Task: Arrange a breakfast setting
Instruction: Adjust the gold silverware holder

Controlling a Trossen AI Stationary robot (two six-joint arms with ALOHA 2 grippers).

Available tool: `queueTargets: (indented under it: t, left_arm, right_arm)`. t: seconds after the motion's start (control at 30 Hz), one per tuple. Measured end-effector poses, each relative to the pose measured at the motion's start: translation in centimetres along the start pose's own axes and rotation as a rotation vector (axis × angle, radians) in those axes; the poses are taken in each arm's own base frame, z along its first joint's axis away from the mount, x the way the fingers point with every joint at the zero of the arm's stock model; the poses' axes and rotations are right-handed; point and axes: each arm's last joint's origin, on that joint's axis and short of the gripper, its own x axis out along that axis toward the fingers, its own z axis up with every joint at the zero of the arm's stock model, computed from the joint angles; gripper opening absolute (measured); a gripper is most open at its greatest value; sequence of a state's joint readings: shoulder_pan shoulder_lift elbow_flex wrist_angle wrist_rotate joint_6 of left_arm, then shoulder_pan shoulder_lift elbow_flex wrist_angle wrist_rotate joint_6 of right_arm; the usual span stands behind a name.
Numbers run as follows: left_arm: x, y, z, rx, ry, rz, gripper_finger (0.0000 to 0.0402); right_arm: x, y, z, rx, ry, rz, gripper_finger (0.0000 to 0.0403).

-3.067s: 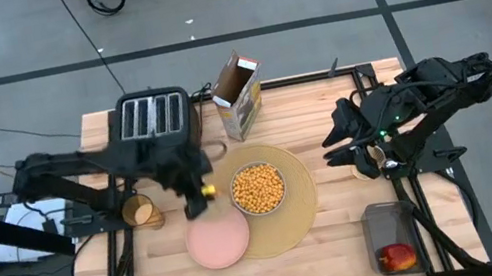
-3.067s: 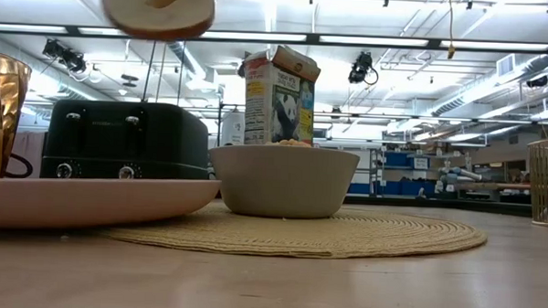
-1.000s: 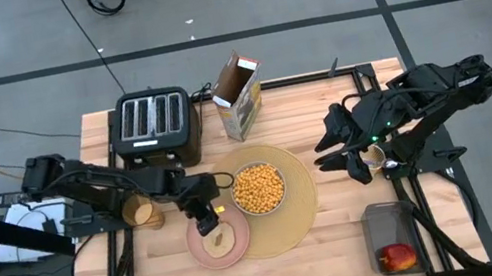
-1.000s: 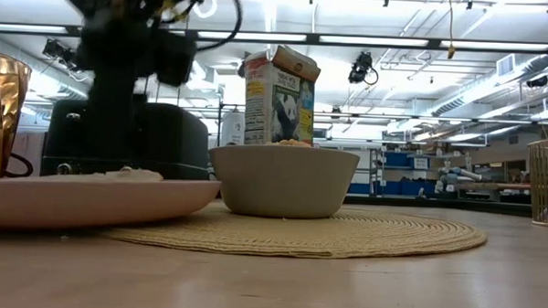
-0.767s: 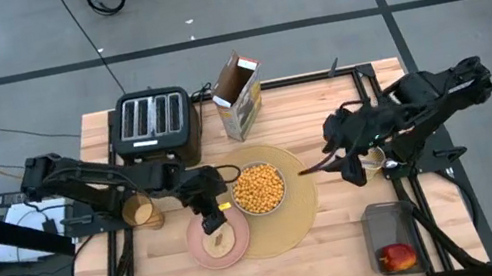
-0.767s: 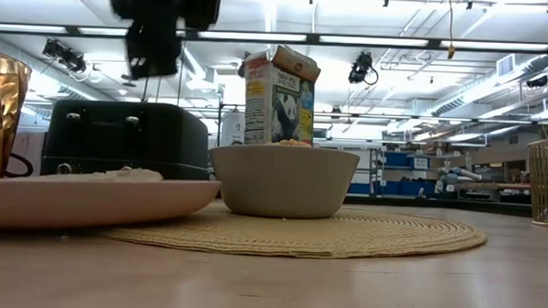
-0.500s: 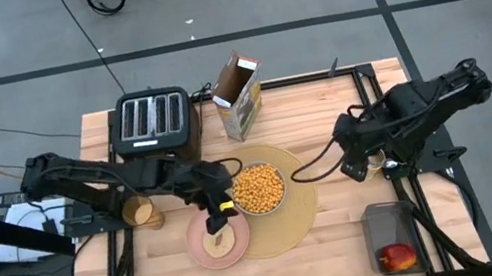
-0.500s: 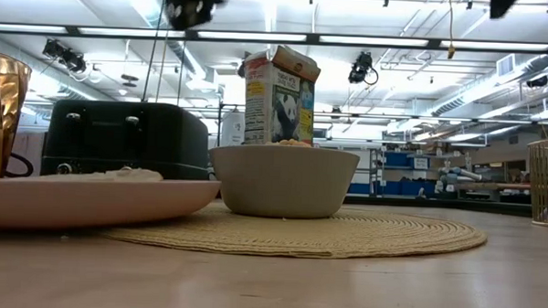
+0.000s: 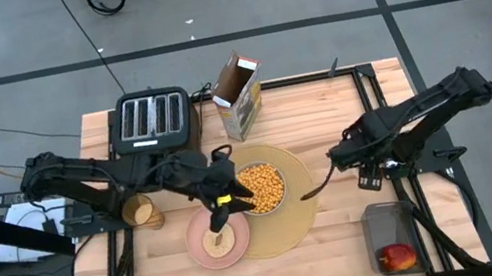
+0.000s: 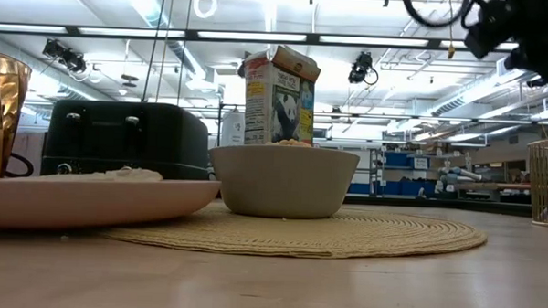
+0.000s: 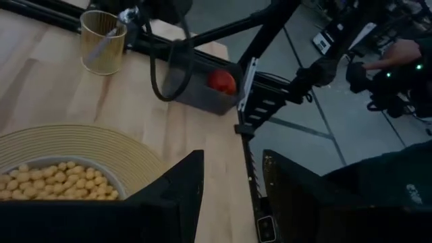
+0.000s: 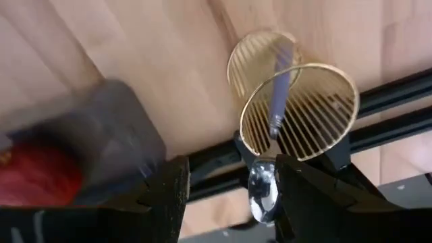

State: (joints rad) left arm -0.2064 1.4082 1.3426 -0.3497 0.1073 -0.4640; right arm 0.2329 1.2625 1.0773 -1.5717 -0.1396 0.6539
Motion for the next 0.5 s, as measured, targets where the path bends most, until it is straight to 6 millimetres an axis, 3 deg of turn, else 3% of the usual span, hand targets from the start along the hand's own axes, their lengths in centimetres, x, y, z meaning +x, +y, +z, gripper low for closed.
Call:
queueTargets:
  t: [0.33, 0.5]
  left_arm:
    - [0.1, -0.7, -0.4, -0.010, -0.012, 0.026, 0.0157]
    - [0.1, -0.5, -0.3, -0.012, -0.018, 0.036, 0.0157]
  right_arm:
    - [3.7, -1.1, -0.2, -0.146, 0.149, -0.047, 0.0222]
    - [3.5, -0.9, -0.3, -0.142, 0.192, 0.032, 0.0222]
